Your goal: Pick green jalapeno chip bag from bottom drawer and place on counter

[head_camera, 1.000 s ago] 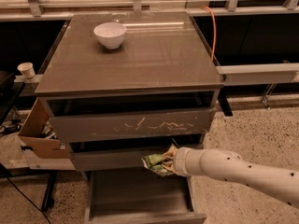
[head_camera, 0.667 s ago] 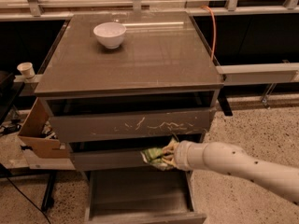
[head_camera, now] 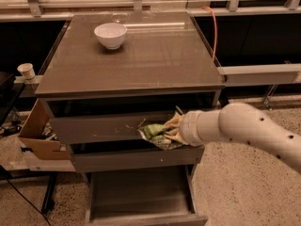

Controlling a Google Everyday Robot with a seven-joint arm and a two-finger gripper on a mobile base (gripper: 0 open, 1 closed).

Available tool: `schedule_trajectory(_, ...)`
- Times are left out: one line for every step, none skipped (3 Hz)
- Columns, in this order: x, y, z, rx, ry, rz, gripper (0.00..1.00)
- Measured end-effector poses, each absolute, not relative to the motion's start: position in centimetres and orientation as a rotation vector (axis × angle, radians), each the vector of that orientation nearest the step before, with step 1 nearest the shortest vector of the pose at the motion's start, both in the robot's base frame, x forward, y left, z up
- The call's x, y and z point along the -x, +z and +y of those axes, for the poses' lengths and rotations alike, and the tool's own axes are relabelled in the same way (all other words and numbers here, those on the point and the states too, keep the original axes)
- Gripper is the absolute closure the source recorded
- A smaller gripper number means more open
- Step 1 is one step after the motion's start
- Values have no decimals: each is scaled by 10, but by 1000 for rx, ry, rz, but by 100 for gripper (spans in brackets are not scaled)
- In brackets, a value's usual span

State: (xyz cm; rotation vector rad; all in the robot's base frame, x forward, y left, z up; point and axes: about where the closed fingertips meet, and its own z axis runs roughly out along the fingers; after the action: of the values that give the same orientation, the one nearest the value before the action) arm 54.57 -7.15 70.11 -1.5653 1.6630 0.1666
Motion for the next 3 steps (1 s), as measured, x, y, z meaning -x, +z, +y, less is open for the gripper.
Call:
schedule_trajectory(-532, 702, -70, 1626, 201, 1673, 100)
schedule_trajectory(-537, 719, -66, 1638, 202, 1696, 100)
schedule_trajectory(-551, 758, -60, 1647, 231, 1738, 100)
